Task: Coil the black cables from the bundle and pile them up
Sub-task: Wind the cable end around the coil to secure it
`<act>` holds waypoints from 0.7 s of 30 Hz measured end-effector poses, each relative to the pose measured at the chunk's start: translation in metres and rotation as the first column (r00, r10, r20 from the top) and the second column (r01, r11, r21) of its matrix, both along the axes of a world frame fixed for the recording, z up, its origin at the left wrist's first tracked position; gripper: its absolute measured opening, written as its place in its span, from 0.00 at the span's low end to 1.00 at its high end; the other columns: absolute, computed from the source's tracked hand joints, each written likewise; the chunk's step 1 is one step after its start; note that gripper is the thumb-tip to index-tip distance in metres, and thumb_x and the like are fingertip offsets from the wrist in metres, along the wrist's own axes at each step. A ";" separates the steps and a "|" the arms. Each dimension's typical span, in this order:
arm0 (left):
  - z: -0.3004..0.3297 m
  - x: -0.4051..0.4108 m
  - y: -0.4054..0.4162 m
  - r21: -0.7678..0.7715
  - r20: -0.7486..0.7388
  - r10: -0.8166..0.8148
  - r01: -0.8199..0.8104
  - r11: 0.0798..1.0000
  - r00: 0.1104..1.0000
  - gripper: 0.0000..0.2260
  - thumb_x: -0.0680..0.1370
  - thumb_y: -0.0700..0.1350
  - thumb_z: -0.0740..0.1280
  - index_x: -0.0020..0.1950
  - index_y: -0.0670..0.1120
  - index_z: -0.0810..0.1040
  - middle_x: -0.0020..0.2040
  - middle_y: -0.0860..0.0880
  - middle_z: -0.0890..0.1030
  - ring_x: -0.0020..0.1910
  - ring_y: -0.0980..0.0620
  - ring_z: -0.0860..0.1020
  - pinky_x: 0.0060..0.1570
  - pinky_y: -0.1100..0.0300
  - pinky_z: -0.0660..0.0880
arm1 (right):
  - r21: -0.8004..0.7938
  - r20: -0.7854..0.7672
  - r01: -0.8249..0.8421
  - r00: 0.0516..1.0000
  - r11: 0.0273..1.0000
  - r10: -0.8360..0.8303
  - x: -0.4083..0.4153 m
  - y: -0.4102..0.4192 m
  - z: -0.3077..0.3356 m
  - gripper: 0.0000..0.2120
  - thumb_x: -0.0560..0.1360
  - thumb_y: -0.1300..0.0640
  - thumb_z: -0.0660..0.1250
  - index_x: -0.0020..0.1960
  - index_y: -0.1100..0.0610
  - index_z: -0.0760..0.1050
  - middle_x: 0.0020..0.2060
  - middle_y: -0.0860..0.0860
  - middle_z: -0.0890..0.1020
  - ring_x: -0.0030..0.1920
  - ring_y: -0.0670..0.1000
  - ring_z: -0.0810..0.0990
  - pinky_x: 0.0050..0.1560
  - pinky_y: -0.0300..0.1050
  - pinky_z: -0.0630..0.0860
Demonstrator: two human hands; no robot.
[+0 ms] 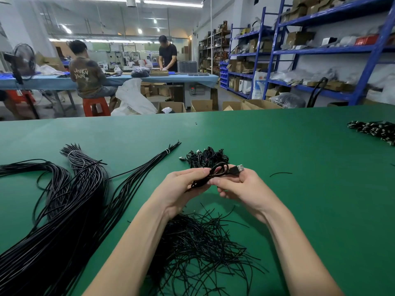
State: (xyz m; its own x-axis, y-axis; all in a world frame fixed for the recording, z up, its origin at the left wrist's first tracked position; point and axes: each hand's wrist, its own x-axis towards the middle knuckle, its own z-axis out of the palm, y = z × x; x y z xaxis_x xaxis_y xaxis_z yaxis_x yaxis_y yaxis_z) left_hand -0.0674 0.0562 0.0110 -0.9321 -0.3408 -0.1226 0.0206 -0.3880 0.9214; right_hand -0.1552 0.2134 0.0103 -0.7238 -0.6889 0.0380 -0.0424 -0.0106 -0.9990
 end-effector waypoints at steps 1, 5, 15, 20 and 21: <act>0.000 0.001 0.000 -0.002 -0.001 -0.001 0.001 1.000 1.000 0.09 0.71 0.40 0.74 0.50 0.38 0.87 0.51 0.41 0.86 0.48 0.52 0.83 0.46 0.63 0.80 | -0.004 0.013 0.003 1.000 1.000 -0.003 0.000 0.001 0.000 0.10 0.73 0.63 0.77 0.54 0.60 0.84 0.42 0.56 0.87 0.34 0.45 0.79 0.35 0.36 0.77; 0.002 0.003 -0.001 -0.022 -0.012 -0.054 0.054 0.998 0.998 0.07 0.71 0.39 0.74 0.47 0.39 0.87 0.49 0.42 0.86 0.46 0.53 0.84 0.46 0.64 0.80 | 0.066 -0.121 0.038 0.992 0.997 -0.030 -0.004 0.005 0.000 0.10 0.70 0.59 0.80 0.51 0.53 0.87 0.42 0.52 0.88 0.38 0.46 0.81 0.42 0.40 0.81; 0.012 0.015 -0.002 -0.141 0.017 -0.314 0.313 0.939 0.949 0.07 0.71 0.41 0.74 0.46 0.41 0.87 0.48 0.43 0.85 0.46 0.51 0.83 0.52 0.62 0.79 | -0.067 0.044 -0.266 0.962 0.962 0.270 -0.008 0.019 -0.017 0.07 0.67 0.61 0.76 0.46 0.56 0.87 0.42 0.52 0.86 0.43 0.46 0.83 0.46 0.40 0.82; 0.014 0.024 -0.007 -0.220 0.114 -0.470 0.484 0.847 0.875 0.03 0.72 0.40 0.74 0.44 0.43 0.87 0.45 0.45 0.85 0.47 0.53 0.83 0.52 0.58 0.80 | 0.081 -0.097 -0.358 0.926 0.930 0.365 -0.011 0.021 -0.016 0.09 0.73 0.67 0.74 0.44 0.54 0.86 0.38 0.50 0.85 0.39 0.45 0.81 0.42 0.37 0.78; 0.016 0.025 -0.008 -0.231 0.141 -0.498 0.518 0.824 0.856 0.04 0.71 0.39 0.74 0.45 0.42 0.87 0.45 0.45 0.85 0.45 0.53 0.83 0.51 0.59 0.80 | 0.129 -0.109 -0.371 0.917 0.920 0.385 -0.012 0.021 -0.014 0.09 0.75 0.67 0.73 0.44 0.54 0.85 0.37 0.49 0.85 0.37 0.44 0.80 0.41 0.36 0.77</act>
State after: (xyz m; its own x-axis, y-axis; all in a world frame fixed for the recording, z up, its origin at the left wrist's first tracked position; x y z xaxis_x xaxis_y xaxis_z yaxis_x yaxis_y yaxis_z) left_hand -0.0419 0.0482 0.0269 -0.9737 0.1506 -0.1708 -0.1843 -0.0807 0.9795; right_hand -0.1676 0.2342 -0.0038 -0.4021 -0.9152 0.0274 -0.1842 0.0515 -0.9815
